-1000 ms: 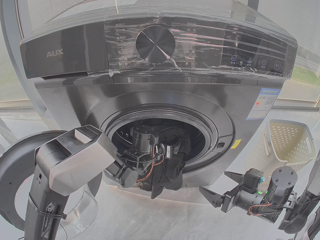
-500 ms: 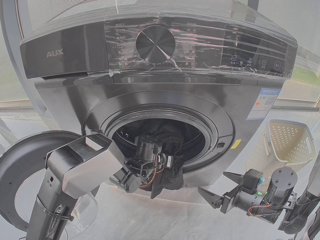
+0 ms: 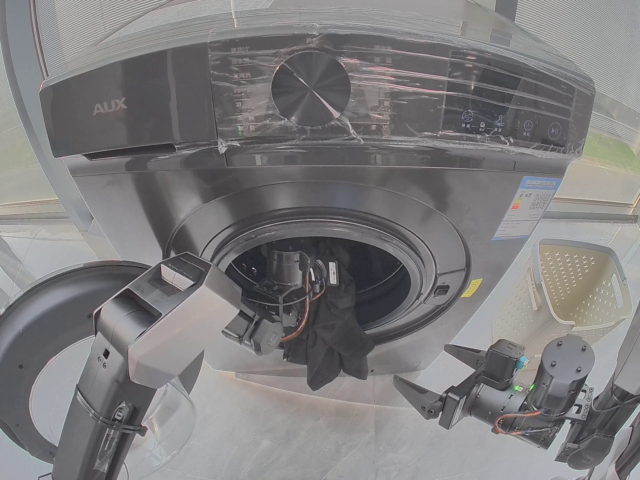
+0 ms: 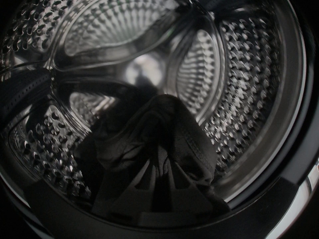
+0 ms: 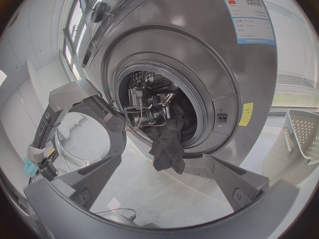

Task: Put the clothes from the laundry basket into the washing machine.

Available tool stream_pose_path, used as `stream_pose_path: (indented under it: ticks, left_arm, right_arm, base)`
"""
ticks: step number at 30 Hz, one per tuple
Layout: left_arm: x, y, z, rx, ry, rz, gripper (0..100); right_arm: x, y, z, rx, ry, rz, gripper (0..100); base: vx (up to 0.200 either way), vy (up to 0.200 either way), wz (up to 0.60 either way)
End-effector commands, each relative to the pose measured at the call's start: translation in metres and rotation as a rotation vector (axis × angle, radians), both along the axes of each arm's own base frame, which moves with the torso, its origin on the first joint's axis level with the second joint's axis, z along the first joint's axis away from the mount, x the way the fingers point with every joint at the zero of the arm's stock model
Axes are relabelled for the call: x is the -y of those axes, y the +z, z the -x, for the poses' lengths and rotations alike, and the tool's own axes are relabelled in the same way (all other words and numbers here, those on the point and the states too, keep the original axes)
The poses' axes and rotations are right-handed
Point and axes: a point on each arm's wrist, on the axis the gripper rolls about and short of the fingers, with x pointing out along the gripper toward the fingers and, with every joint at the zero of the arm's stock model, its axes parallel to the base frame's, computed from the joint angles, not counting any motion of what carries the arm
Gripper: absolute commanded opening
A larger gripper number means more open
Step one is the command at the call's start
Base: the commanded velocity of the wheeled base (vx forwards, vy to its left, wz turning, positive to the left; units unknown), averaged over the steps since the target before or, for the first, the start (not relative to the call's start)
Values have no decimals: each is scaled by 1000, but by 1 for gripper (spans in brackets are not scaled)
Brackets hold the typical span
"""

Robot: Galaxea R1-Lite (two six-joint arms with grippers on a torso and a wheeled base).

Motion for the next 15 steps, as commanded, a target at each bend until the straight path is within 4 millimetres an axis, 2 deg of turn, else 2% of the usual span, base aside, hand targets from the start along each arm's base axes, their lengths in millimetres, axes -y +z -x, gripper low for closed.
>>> stream_pose_path:
  ticks: [1,5,8,11,15]
  left_arm:
    - [-11,10,-13,36,49,24,100]
    - [-11,9,-11,33,46,26,100]
    - [-10,18,-3,26,36,26,100]
    - [-10,24,9,3,22,12,100]
    - [-10,25,41,-90,-45,-43,100]
  right_arm:
    - [0,0,0,-1,0,-1,100]
    - [0,0,0,-1,0,-1,100]
    - [0,0,0,-1,0,-1,100]
    - [0,0,0,0,1,0,100]
    - [0,0,0,-1,1,1,100]
  base:
    - [0,0,0]
    - [0,0,0]
    - [0,0,0]
    - [0,0,0]
    - [0,0,0]
